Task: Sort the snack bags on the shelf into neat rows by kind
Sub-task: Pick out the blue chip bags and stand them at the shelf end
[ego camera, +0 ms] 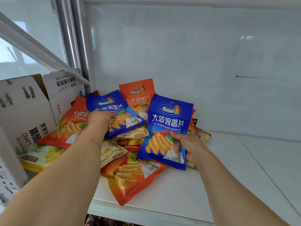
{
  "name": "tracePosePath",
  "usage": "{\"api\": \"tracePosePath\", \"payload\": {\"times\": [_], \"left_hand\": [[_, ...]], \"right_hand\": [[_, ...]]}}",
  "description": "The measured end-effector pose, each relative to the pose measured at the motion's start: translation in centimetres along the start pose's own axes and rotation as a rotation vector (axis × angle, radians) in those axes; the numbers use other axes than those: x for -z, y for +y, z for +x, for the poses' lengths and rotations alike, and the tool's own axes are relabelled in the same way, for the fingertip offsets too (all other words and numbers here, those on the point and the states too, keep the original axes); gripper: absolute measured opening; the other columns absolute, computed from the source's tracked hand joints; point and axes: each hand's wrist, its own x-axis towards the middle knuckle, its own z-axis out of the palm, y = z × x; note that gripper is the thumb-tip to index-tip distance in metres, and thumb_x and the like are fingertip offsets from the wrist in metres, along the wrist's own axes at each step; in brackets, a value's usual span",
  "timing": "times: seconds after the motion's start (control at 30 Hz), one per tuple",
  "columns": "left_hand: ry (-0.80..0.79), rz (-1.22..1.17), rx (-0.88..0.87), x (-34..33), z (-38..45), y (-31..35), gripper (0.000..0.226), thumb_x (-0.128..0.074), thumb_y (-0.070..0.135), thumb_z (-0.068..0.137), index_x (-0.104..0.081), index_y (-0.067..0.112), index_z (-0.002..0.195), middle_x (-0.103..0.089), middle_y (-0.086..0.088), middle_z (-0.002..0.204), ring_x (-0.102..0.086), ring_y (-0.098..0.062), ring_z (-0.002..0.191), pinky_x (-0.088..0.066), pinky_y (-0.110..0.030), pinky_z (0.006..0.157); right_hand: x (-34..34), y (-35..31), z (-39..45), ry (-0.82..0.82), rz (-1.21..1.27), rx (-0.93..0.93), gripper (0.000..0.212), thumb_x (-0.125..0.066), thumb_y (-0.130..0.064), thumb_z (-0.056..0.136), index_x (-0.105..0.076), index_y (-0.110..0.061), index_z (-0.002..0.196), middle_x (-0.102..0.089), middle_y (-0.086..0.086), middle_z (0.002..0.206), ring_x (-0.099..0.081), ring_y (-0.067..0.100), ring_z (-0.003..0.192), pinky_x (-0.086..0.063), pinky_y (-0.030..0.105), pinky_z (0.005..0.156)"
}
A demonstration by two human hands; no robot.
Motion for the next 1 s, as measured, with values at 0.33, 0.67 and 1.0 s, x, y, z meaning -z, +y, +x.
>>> {"api": "tracePosePath", "payload": {"times": [0.33,0.67,1.0], "left_hand": [[-0.203,-0.330,-0.205,-2.6,-6.8,1.2,0.016,-0.075,0.008,0.086,-0.062,0.015,0.092,-0.070,-0.004,0.088,-0.067,-0.019,0.070,-0.054,-0.032,0.060],[-0.523,-0.309,-0.219,-14.7,-18.9,-1.8,0.027,-0.079,0.010,0.081,-0.069,0.014,0.106,-0.077,-0.008,0.102,-0.074,-0.026,0.090,-0.060,-0.044,0.083],[-0.806,-0.278,-0.152,-31.6,-38.2,-4.9,0.019,-0.078,0.011,0.084,-0.066,0.015,0.098,-0.075,-0.011,0.105,-0.073,-0.029,0.092,-0.060,-0.048,0.085]], "right_hand": [[3.7,0.0,-3.6,-0.069,0.105,-0.034,0.026,-0.068,-0.028,0.092,-0.063,-0.004,0.102,-0.054,0.010,0.055,-0.055,0.029,0.075,-0.052,0.046,0.091],[19.2,1.0,-12.6,0.158,0.085,-0.015,0.022,-0.067,-0.027,0.092,-0.062,-0.006,0.095,-0.050,0.008,0.051,-0.050,0.015,0.050,-0.048,0.031,0.064],[39.8,3.0,-24.4,0.377,0.032,-0.015,0.018,-0.068,-0.022,0.092,-0.063,-0.006,0.087,-0.048,0.007,0.045,-0.046,0.015,0.043,-0.043,0.028,0.056]]}}
